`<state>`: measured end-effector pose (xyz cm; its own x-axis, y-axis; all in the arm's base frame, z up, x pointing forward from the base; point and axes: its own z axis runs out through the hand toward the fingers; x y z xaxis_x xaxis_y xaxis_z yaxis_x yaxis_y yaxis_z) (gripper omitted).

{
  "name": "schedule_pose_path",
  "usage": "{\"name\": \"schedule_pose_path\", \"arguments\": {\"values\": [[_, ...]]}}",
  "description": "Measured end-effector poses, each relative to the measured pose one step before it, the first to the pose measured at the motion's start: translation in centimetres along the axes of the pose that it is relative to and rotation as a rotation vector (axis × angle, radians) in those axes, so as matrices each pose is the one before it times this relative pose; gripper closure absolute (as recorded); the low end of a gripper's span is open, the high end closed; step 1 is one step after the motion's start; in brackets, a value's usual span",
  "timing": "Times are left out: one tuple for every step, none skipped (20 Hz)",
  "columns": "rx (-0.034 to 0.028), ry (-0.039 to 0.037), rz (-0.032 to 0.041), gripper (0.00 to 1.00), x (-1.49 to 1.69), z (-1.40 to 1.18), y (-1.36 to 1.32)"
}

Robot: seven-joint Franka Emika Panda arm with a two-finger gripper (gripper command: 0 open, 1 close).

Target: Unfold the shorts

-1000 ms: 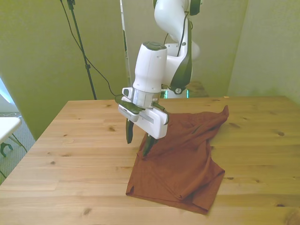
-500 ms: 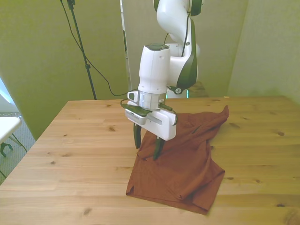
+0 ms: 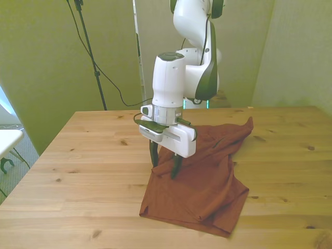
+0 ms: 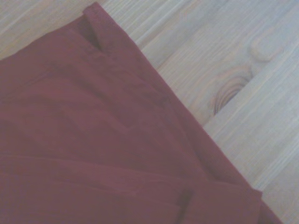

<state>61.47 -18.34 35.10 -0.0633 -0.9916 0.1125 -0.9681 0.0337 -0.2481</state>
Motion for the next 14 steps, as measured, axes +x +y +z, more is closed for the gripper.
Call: {"name": "schedule_pose_path", "arguments": {"values": [[-0.00066,0.00032,0.00043,1.0,0.108,0.023,0.046],[-0.00043,0.00034,0.00027,1.0,0.082,0.013,0.031],[-0.00041,0.00034,-0.00041,1.0,0.068,0.013,0.028],[-0.00049,0.00025,-0.00032,1.0,0.06,0.017,0.03],[-0.00039,0.00005,-0.00051,1.0,0.032,0.016,0.023],[-0.00024,0.00004,-0.00017,1.0,0.019,0.009,0.012],[-0.00014,0.00001,0.00001,1.0,0.028,0.005,0.012],[-0.00024,-0.00022,-0.00007,1.0,0.016,0.009,0.018],[-0.00001,-0.00035,-0.00019,1.0,0.009,0.0,0.022],[-0.00005,-0.001,-0.00053,1.0,0.005,0.0,0.028],[0.00006,-0.00145,-0.00105,1.0,-0.011,-0.006,0.026],[0.00074,-0.00089,-0.00128,1.0,-0.004,-0.046,0.007],[0.00154,0.0,-0.00163,1.0,0.013,-0.096,-0.017],[0.00074,-0.00014,-0.00093,1.0,0.005,-0.075,0.014]]}}
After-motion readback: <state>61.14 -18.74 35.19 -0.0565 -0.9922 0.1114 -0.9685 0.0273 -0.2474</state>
